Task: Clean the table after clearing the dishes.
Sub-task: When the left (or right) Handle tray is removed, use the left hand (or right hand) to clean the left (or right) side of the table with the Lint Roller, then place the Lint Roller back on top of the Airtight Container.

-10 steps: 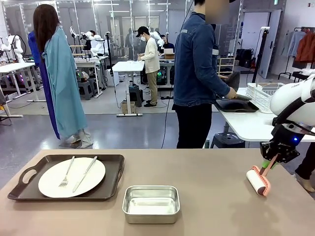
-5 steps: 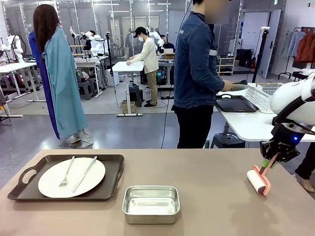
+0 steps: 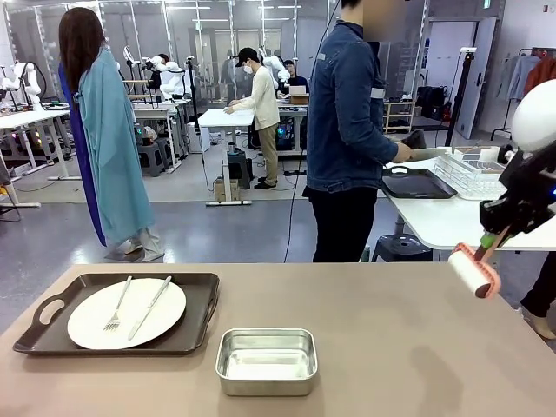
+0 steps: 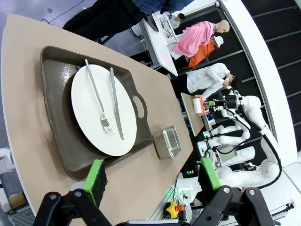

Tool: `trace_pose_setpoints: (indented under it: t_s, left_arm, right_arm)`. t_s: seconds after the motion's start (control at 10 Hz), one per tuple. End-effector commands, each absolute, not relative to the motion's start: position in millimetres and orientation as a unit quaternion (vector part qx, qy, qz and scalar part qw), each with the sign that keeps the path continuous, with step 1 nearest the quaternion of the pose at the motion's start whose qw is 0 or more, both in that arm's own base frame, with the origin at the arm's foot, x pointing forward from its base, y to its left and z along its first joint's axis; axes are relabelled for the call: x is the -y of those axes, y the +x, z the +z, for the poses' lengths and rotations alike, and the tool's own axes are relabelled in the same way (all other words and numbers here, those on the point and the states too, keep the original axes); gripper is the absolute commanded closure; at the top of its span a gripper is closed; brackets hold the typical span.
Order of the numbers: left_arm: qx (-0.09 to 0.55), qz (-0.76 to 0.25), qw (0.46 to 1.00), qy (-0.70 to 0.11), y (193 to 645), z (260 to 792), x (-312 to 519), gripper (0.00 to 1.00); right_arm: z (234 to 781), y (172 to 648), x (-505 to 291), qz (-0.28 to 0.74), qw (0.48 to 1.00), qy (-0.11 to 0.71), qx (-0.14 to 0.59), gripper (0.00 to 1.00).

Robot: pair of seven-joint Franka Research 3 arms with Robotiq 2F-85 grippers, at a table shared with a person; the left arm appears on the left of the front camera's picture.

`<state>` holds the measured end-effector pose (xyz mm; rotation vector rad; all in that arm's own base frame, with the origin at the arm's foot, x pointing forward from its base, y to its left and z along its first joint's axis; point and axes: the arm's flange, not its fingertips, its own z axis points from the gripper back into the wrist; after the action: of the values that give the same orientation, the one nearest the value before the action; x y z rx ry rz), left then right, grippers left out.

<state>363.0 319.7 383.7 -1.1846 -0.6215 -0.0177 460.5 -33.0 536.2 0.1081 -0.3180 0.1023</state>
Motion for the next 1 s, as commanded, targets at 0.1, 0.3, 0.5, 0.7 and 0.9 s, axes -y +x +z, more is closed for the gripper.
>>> trace_pose_setpoints:
  t_s: [0.1, 0.3, 0.5, 0.7, 0.9]
  left_arm:
    - [0.291, 0.0, 0.778, -0.557, 362.8, 387.3, -320.3, 0.0]
    - [0.291, 0.0, 0.778, -0.557, 362.8, 387.3, -320.3, 0.0]
    - [0.291, 0.0, 0.778, -0.557, 362.8, 387.3, -320.3, 0.0]
    - [0.291, 0.0, 0.778, -0.557, 362.8, 387.3, -320.3, 0.0]
    - [0.291, 0.0, 0.778, -0.557, 362.8, 387.3, -320.3, 0.0]
  right_arm:
    - [535.0, 467.9, 20.2, 0.034, 0.986, 0.025, 0.163, 0.79]
    - [542.3, 457.9, 28.9, 0.06, 0.984, 0.043, 0.163, 0.79]
    - [542.3, 457.9, 28.9, 0.06, 0.984, 0.043, 0.163, 0.79]
    - [542.3, 457.9, 28.9, 0.06, 0.984, 0.043, 0.163, 0.79]
    - [542.3, 457.9, 28.9, 0.06, 0.984, 0.043, 0.163, 0.79]
